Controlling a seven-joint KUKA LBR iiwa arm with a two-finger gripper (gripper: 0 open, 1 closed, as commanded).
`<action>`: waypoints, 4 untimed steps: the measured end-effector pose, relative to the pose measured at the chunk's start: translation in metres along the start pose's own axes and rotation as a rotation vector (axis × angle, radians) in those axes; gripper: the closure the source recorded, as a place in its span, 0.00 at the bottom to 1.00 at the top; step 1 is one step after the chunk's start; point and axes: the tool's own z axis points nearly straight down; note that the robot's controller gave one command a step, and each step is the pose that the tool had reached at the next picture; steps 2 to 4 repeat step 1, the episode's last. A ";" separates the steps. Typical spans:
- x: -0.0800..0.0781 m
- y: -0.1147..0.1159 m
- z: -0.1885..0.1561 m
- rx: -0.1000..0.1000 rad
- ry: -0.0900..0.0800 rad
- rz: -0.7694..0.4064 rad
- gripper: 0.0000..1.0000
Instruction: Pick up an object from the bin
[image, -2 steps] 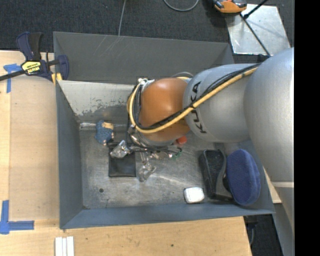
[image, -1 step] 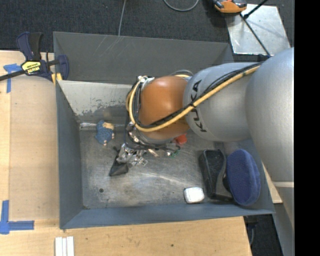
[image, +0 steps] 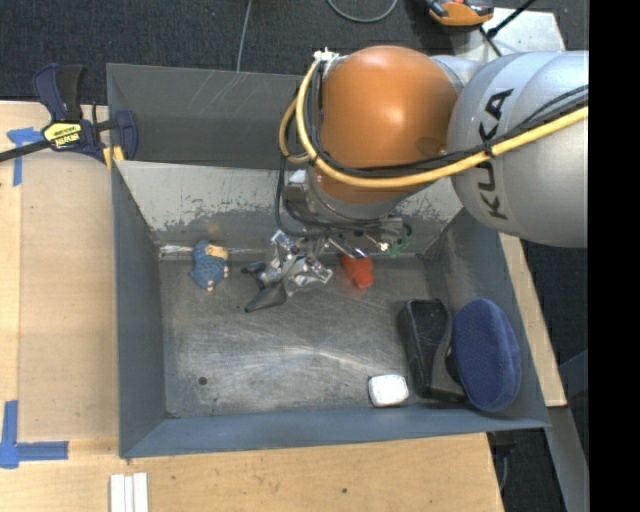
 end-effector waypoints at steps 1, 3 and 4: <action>0.046 0.009 -0.052 -0.004 0.004 -0.350 1.00; 0.046 0.009 -0.052 -0.004 0.004 -0.350 1.00; 0.046 0.009 -0.052 -0.004 0.004 -0.350 1.00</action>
Offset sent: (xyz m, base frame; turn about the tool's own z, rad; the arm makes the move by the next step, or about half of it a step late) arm -0.0393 -0.0273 0.0491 -0.3527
